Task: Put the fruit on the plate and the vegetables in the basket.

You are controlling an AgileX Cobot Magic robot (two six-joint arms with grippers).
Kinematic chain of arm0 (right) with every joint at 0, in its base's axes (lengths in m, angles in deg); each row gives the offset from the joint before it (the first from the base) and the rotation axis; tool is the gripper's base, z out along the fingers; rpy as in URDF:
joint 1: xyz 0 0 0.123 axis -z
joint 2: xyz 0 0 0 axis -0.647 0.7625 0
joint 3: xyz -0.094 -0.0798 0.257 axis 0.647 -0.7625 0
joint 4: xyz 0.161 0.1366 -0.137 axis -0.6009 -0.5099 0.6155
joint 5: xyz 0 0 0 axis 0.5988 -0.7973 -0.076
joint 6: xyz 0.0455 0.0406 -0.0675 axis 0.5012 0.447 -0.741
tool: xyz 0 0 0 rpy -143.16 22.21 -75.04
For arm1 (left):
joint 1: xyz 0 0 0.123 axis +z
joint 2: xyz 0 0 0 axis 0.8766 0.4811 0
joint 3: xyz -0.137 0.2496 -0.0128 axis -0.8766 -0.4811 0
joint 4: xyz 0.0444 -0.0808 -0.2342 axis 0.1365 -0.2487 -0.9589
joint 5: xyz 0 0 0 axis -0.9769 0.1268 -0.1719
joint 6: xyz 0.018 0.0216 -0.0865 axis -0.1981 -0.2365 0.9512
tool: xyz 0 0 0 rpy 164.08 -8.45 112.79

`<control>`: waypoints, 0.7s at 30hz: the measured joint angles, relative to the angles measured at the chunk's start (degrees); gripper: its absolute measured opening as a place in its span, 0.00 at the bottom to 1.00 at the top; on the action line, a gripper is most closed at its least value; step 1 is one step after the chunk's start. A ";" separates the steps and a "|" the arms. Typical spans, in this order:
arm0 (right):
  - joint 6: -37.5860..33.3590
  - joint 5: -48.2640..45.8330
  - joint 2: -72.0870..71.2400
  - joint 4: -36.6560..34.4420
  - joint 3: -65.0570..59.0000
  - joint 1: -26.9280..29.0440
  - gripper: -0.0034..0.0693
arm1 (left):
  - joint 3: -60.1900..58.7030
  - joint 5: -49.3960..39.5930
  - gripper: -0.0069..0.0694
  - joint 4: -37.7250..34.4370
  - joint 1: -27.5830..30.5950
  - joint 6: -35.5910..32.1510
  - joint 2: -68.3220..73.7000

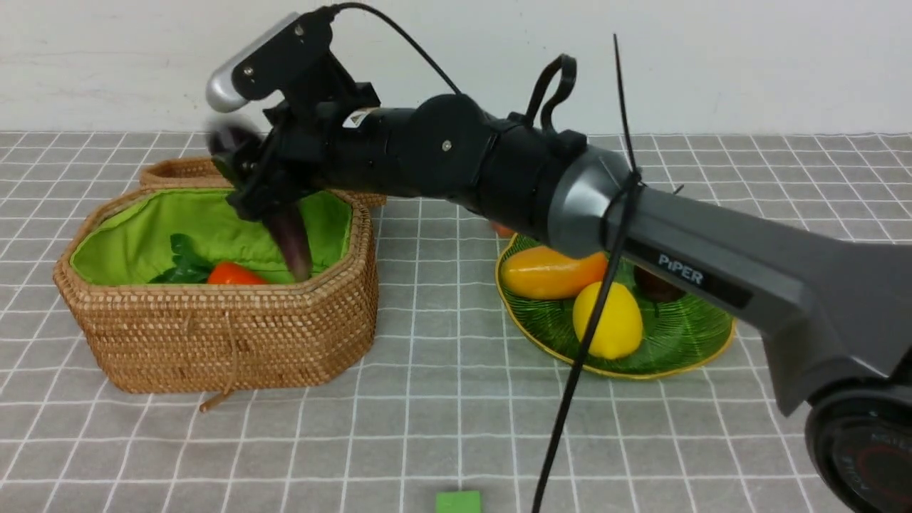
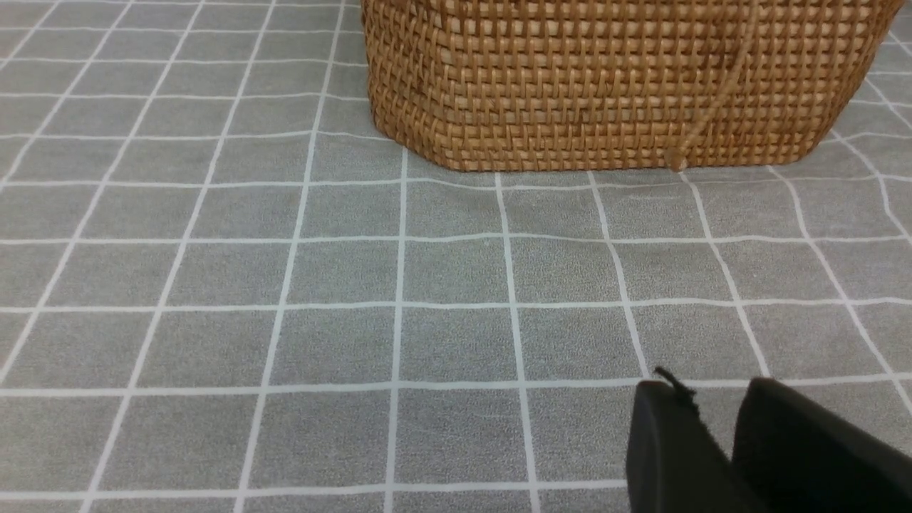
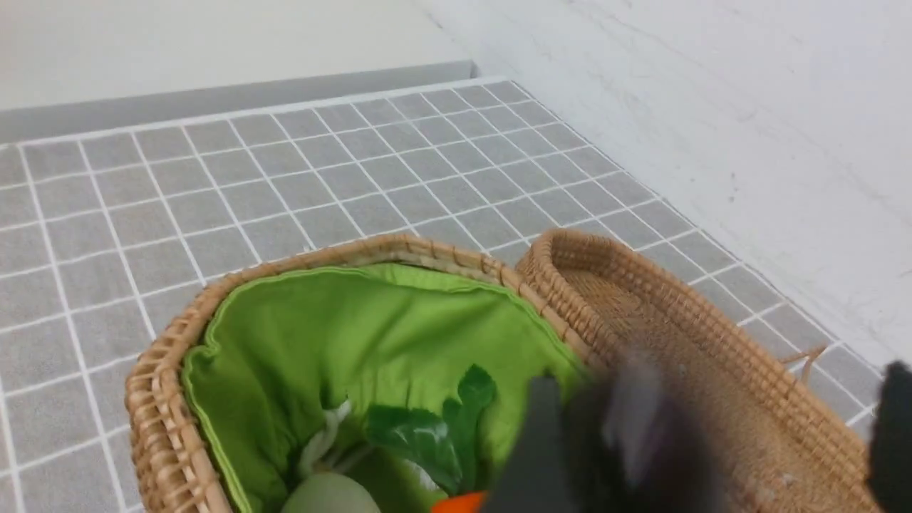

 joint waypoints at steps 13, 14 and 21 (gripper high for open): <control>6.31 -49.78 -20.91 19.04 0.33 0.00 0.45 | 0.00 0.00 0.28 0.00 0.00 0.00 0.00; 9.66 -53.29 -22.43 23.10 0.33 0.00 0.35 | 0.00 0.00 0.28 0.00 0.00 0.00 0.00; 42.27 -60.69 -35.89 52.74 -3.08 0.09 0.02 | 0.00 0.00 0.28 0.00 0.00 0.00 0.00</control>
